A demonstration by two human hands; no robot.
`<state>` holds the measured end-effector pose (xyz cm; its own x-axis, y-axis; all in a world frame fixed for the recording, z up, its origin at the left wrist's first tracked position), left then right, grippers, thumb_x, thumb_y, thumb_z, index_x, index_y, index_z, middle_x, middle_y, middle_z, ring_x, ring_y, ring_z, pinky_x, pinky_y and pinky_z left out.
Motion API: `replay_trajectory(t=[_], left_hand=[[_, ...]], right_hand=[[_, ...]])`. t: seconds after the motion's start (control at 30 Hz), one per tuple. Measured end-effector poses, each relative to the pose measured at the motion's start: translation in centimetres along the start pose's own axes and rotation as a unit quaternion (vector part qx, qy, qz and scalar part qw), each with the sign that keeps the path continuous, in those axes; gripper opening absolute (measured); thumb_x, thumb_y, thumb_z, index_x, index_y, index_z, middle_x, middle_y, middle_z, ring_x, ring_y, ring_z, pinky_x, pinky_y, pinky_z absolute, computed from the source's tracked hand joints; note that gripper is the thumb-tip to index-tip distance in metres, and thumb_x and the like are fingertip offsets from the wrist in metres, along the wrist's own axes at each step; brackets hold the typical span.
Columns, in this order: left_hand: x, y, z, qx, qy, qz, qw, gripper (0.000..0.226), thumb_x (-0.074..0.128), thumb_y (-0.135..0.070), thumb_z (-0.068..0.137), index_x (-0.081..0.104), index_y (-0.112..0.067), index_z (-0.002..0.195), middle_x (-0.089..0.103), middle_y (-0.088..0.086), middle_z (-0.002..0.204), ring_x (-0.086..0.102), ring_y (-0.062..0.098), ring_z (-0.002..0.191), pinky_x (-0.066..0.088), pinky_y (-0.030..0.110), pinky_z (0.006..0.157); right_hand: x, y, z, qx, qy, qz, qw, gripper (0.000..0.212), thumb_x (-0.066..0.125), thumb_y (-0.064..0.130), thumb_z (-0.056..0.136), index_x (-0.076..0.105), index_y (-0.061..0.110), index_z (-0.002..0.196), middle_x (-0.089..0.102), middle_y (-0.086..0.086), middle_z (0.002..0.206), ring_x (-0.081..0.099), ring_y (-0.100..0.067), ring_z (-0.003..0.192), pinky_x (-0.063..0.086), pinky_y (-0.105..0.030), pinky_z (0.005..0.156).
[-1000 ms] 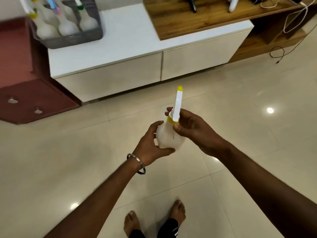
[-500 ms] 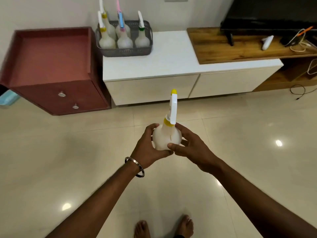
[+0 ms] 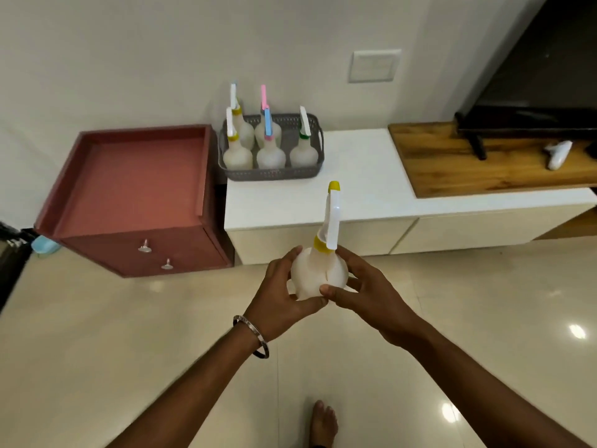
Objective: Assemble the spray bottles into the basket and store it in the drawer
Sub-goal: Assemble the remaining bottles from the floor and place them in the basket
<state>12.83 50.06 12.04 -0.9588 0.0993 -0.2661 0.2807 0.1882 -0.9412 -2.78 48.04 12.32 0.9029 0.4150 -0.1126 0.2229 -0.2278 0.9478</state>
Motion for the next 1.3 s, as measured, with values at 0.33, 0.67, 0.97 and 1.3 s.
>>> replay_trajectory(t=[0.33,0.67,0.97,1.3], left_hand=[[-6.3,-12.2,20.0,0.062,-0.044,-0.001,0.997,0.091,0.083,-0.031,0.068,0.034,-0.03,0.145,0.041,-0.004,0.138,0.049,0.014,0.124,0.055,0.033,0.091],[-14.8,-22.9,40.7,0.091,-0.056,0.091,0.99,0.082,0.079,-0.04,0.066,0.039,-0.034,0.137,0.055,-0.005,0.126,0.056,0.013,0.112,0.053,0.037,0.092],[-16.7,-13.5,53.0,-0.039,-0.021,0.105,0.993,0.07,0.069,-0.01,0.08,0.039,-0.022,0.142,0.054,0.005,0.131,0.059,0.022,0.109,0.051,0.037,0.094],[-12.9,-3.5,56.6,-0.133,0.041,0.237,0.962,0.057,0.063,-0.017,0.088,0.04,-0.014,0.14,0.056,0.012,0.133,0.053,0.029,0.123,0.041,0.033,0.103]], right_hand=[[-9.4,14.2,18.3,-0.057,0.0,-0.036,0.998,0.075,0.082,0.031,0.079,0.044,0.047,0.142,0.056,0.015,0.141,0.06,-0.016,0.123,0.053,-0.049,0.099],[-16.2,26.9,38.4,-0.098,-0.023,-0.087,0.991,0.076,0.082,0.036,0.078,0.043,0.045,0.143,0.06,0.012,0.135,0.058,-0.01,0.123,0.055,-0.04,0.097],[-14.9,19.8,51.9,-0.046,0.025,-0.089,0.995,0.08,0.078,0.024,0.083,0.036,0.031,0.15,0.052,0.005,0.144,0.052,-0.016,0.129,0.047,-0.044,0.108],[-12.6,8.7,56.7,0.04,0.063,-0.138,0.988,0.077,0.077,0.02,0.084,0.034,0.025,0.148,0.048,0.001,0.144,0.048,-0.022,0.129,0.049,-0.02,0.098]])
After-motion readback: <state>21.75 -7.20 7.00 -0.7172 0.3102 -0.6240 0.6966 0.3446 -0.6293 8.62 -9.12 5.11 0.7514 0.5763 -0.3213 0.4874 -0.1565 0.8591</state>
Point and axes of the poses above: each hand's wrist, its own z-axis towards the middle knuckle, its own x-axis out of the palm, y = z × x, the point moved 9 cm from there along z, towards the middle knuckle
